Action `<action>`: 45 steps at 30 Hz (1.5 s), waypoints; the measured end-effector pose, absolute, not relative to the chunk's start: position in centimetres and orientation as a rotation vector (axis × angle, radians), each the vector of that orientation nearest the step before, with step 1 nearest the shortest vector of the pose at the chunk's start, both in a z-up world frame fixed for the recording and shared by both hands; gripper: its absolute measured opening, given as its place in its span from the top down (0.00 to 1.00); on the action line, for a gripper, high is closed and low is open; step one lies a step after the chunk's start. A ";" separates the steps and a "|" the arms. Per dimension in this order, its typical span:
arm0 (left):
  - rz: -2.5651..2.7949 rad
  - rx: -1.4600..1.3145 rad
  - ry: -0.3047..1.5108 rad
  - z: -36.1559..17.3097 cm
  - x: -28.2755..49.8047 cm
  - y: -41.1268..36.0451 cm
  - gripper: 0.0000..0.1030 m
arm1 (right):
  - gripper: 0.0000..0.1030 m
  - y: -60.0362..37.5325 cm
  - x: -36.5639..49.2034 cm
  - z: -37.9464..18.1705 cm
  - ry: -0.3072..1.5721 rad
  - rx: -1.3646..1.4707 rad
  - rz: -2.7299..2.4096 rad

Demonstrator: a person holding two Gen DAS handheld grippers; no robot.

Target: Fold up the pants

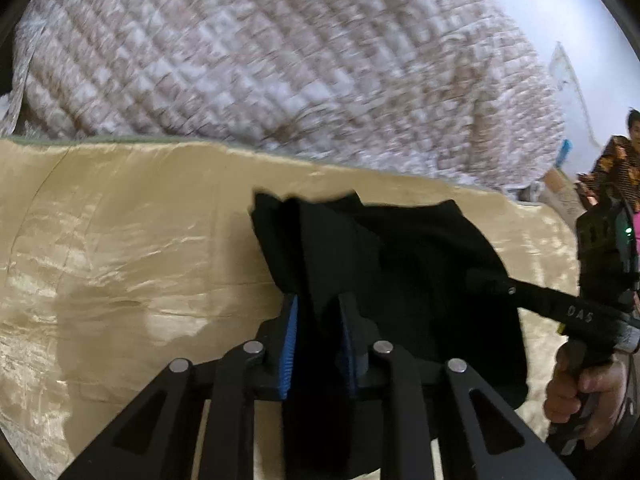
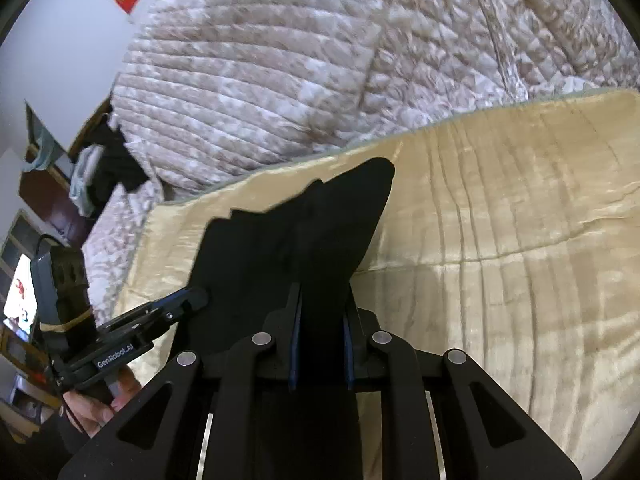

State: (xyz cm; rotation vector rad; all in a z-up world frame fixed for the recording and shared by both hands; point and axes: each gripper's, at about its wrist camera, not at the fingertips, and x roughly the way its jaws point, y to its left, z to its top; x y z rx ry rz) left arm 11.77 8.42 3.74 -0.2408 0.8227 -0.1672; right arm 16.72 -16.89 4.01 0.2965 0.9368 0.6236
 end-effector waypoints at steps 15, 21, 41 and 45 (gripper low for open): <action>-0.146 -0.224 0.764 5.6 8.5 7.3 0.86 | 0.71 -19.3 14.1 6.2 0.828 0.184 0.455; -0.153 -0.164 0.766 5.4 6.0 4.6 0.86 | 0.71 -16.0 10.0 6.3 0.810 0.074 0.521; -0.165 -0.103 0.802 2.5 4.1 3.0 0.85 | 0.71 -14.2 7.8 2.8 0.873 -0.052 0.525; -0.144 -0.088 0.797 2.9 4.3 3.1 0.85 | 0.71 -14.8 7.7 3.9 0.822 -0.059 0.506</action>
